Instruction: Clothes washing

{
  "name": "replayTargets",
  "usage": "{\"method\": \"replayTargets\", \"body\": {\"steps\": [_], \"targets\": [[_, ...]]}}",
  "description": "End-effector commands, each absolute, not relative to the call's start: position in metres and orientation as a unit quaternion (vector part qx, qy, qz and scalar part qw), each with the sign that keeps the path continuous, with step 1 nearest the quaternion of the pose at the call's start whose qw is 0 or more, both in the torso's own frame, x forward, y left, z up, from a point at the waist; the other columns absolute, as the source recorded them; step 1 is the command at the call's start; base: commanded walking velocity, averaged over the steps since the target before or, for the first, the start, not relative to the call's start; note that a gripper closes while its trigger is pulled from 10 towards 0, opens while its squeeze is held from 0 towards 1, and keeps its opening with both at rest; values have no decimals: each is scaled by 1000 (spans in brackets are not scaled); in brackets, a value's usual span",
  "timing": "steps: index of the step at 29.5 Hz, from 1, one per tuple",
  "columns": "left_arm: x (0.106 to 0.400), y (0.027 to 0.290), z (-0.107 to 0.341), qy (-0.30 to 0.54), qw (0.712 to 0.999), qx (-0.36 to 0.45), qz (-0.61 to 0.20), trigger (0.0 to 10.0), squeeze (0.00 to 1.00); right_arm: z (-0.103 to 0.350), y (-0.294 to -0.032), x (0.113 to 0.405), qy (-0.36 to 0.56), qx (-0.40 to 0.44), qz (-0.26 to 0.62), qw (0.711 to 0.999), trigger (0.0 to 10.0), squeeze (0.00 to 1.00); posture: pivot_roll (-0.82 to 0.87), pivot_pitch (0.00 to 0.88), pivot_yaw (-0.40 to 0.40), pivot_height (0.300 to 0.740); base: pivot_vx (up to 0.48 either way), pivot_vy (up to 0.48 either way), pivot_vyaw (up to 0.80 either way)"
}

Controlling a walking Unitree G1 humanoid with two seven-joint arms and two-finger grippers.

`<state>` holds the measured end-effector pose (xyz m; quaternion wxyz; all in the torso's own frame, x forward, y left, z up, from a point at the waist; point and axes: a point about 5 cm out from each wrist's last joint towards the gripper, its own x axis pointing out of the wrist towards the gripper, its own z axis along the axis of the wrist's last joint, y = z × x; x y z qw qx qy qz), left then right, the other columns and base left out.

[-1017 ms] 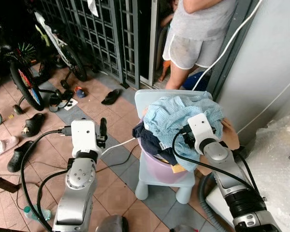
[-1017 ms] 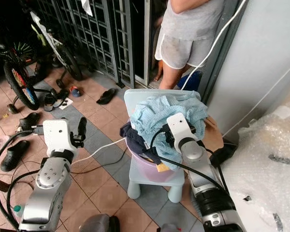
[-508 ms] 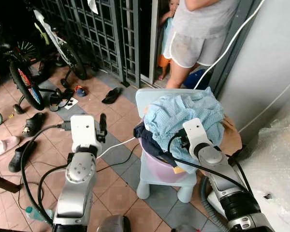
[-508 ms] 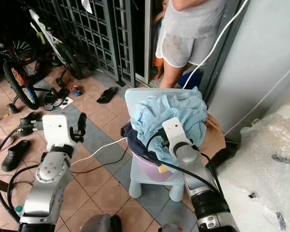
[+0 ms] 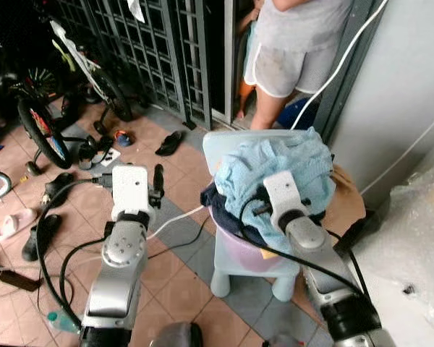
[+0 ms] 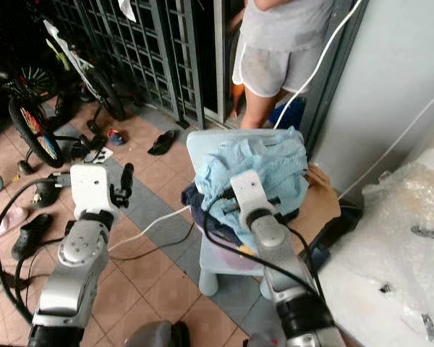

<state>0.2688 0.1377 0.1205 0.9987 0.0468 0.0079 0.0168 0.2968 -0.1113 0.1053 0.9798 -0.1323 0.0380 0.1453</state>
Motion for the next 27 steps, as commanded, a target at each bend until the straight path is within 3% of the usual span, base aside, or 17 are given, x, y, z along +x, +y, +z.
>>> {"method": "replayTargets", "body": {"steps": [1,13,17,18,19,27], "targets": [[267,138,116,13,999,49,18,10000,0,128,-109,300,-19,-115,144,983,0,0,-29,28,109,740,0,0,0],[270,132,121,-4,999,45,6,10000,0,174,-139,299,-107,-107,85,985,0,0,-47,27,101,740,0,0,0],[270,129,121,-8,999,39,1,10000,0,193,-142,296,-144,-96,76,982,0,0,-57,29,100,740,0,-337,0],[271,129,121,-8,999,38,0,10000,0,195,-142,295,-147,-98,76,981,8784,0,-57,29,100,740,0,-401,0],[271,128,121,-9,999,36,0,10000,0,195,-142,294,-143,-100,75,982,10000,0,-67,30,99,740,0,-409,0],[272,125,120,-10,999,31,-2,10000,0,192,-145,293,-128,-103,64,984,10000,0,-73,33,99,740,0,-406,-583]]}}
